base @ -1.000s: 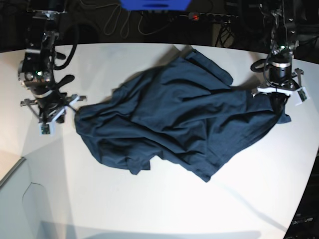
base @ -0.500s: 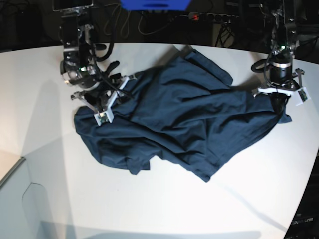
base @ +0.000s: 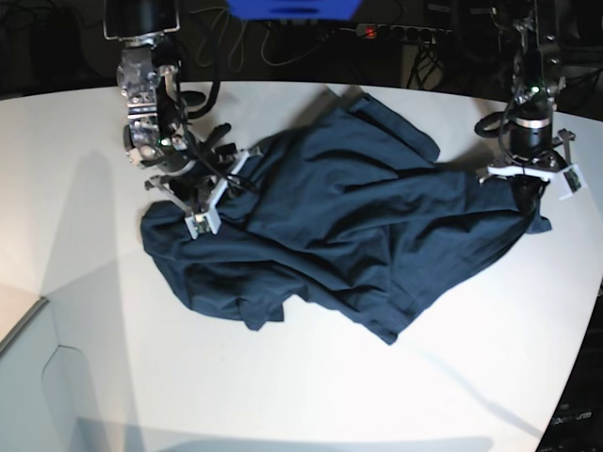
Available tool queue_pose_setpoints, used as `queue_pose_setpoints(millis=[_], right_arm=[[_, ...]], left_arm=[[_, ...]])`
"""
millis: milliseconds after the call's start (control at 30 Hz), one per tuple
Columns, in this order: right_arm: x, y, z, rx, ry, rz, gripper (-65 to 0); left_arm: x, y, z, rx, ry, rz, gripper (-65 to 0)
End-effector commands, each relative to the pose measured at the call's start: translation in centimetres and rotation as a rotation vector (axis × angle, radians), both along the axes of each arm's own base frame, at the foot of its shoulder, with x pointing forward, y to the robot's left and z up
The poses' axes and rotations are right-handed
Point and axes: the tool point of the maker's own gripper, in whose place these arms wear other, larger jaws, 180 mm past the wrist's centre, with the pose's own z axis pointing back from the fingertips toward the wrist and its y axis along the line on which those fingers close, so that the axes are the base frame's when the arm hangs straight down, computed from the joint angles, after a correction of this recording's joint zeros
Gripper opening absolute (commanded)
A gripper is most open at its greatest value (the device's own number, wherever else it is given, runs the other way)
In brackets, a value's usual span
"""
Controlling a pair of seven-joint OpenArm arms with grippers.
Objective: Layout the t-shirt on the table in an organized manner, then fold the t-shirt properly
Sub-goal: 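Pull the held corners apart with both grippers to stretch the shirt, then lift the shirt with both grippers and release the left gripper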
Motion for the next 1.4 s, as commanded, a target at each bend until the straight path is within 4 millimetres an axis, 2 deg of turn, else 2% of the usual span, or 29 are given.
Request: queue_pose_setpoints(millis=[0, 33, 100, 133, 167, 267, 367, 433, 533, 600, 667, 767, 900, 967, 1067, 1267, 1367], right_arm=[[-0.9, 0.2, -0.7, -0.004, 0.043, 0.009, -44.1], [-1.0, 0.3, -0.7, -0.003, 0.042, 0.009, -47.5], [-1.4, 0.1, -0.9, -0.004, 0.048, 0.007, -61.0], [-1.4, -0.1, -0.9, -0.008, 0.047, 0.005, -65.0], [-1.1, -0.4, -0.7, -0.014, 0.041, 0.005, -65.0], [0.2, -4.0, 1.1, -0.062, -0.021, -0.046, -65.0], [2.0, -7.7, 4.2, -0.093, -0.114, -0.136, -65.0], [3.1, -11.0, 6.5, -0.128, -0.178, -0.207, -65.0], [4.9, -14.2, 9.6, -0.156, -0.263, -0.286, -65.0], [5.8, -15.4, 10.7, -0.162, -0.293, -0.314, -65.0], [6.7, -15.8, 11.7, -0.161, -0.321, -0.326, -65.0], [8.1, -16.4, 13.3, -0.167, -0.368, -0.333, -65.0], [10.4, -18.4, 16.5, -0.157, -0.449, -0.402, -65.0], [11.4, -18.6, 17.6, -0.152, -0.477, -0.41, -65.0], [12.6, -18.5, 17.3, -0.132, -0.466, -0.411, -65.0], [13.4, -17.9, 13.0, -0.104, -0.334, -0.387, -64.4], [13.4, -16.9, 11.1, -0.13, -0.281, -0.319, -56.5]], left_arm=[[0.8, 0.4, 1.6, 0.024, -0.053, -0.001, -64.9], [0.8, 0.4, 1.6, 0.024, -0.053, -0.001, -64.9], [0.8, 0.5, 1.6, 0.025, -0.054, 0.001, -64.9], [0.8, 0.5, 1.6, 0.025, -0.054, 0.001, -64.9], [0.8, 0.5, 1.6, 0.025, -0.054, 0.001, -64.9], [0.8, 0.6, 1.6, 0.026, -0.054, 0.003, -64.9], [0.8, 0.5, 1.9, 0.027, -0.06, 0.0, -64.9], [0.8, 0.5, 1.9, 0.028, -0.063, 0.0, -64.9], [0.9, 0.4, 1.9, 0.027, -0.063, -0.002, -64.9], [0.9, 0.3, 2.0, 0.027, -0.064, -0.004, -64.9], [1.0, 0.3, 2.0, 0.026, -0.065, -0.005, -64.9], [2.1, 0.3, 2.8, 0.023, -0.096, -0.003, -64.9], [3.2, 0.3, 3.7, 0.023, -0.127, 0.0, -64.9], [3.5, 0.4, 4.0, 0.023, -0.138, 0.002, -64.9], [4.0, 0.4, 4.3, 0.022, -0.147, 0.002, -64.9], [4.4, 0.2, 3.0, 0.0, -0.126, 0.018, -64.9], [4.6, 0.5, 2.5, -0.002, -0.116, 0.024, -64.9]])
